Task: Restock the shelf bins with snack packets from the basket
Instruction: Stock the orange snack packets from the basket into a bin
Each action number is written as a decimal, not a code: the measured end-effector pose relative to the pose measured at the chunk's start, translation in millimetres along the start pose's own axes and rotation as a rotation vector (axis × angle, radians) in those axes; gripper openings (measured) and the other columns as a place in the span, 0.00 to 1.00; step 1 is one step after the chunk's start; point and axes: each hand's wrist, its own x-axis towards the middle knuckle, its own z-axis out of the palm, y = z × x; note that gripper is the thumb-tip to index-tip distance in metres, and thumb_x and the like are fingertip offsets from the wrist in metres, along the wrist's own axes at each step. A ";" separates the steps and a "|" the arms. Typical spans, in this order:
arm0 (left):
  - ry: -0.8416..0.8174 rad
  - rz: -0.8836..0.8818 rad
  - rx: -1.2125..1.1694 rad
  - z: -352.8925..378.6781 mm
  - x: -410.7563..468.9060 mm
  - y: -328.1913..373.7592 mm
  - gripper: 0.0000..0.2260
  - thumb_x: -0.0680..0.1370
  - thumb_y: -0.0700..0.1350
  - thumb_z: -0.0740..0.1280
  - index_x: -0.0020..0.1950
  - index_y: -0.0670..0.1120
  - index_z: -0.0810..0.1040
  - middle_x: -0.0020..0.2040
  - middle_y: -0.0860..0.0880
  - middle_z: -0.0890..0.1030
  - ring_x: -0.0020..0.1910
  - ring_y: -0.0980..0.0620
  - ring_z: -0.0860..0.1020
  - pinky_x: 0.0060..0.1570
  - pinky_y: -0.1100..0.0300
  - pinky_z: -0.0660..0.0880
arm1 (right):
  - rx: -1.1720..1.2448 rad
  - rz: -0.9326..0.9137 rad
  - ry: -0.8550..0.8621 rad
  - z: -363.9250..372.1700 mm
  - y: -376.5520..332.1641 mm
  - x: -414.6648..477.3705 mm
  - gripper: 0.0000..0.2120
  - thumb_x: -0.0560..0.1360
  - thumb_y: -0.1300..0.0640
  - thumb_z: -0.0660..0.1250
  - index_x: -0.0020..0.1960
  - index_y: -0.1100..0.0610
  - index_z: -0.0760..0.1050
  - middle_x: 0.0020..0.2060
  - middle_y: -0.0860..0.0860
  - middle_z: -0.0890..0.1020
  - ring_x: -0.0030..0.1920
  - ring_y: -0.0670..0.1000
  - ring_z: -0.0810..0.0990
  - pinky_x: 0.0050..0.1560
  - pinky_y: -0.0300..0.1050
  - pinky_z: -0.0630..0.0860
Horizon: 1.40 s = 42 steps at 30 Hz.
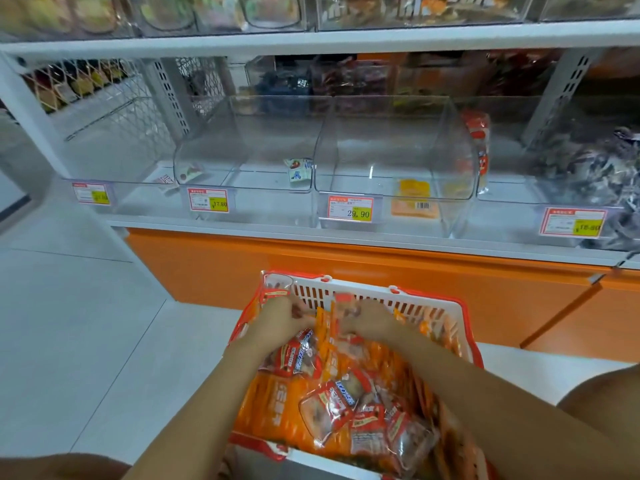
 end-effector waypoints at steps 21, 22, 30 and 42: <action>0.114 0.533 -0.360 -37.2 24.4 235.6 0.07 0.75 0.41 0.70 0.51 0.49 0.79 0.43 0.52 0.82 0.42 0.57 0.80 0.48 0.65 0.76 | 0.484 -0.471 0.305 -262.5 -36.6 -104.7 0.12 0.67 0.57 0.74 0.46 0.62 0.79 0.30 0.50 0.76 0.27 0.44 0.69 0.27 0.33 0.66; 0.163 0.526 -0.306 -36.2 37.0 240.5 0.07 0.75 0.42 0.70 0.53 0.47 0.80 0.43 0.53 0.80 0.42 0.58 0.79 0.46 0.68 0.74 | 0.534 -0.462 0.387 -277.4 -28.4 -98.3 0.08 0.69 0.59 0.73 0.44 0.62 0.79 0.29 0.50 0.76 0.26 0.44 0.69 0.27 0.33 0.66; 0.172 0.413 0.194 -10.3 90.3 233.6 0.09 0.78 0.47 0.62 0.46 0.49 0.82 0.43 0.51 0.83 0.45 0.49 0.79 0.44 0.57 0.76 | 0.722 -0.157 0.682 -334.8 29.0 -31.3 0.06 0.74 0.60 0.72 0.42 0.62 0.77 0.30 0.54 0.77 0.19 0.41 0.69 0.21 0.31 0.69; 0.140 0.480 0.180 -13.1 96.5 226.3 0.13 0.80 0.50 0.61 0.45 0.48 0.83 0.41 0.52 0.83 0.41 0.52 0.79 0.45 0.51 0.77 | 0.342 0.200 0.528 -315.2 44.8 44.4 0.13 0.73 0.62 0.72 0.54 0.69 0.77 0.49 0.62 0.83 0.46 0.58 0.83 0.58 0.53 0.78</action>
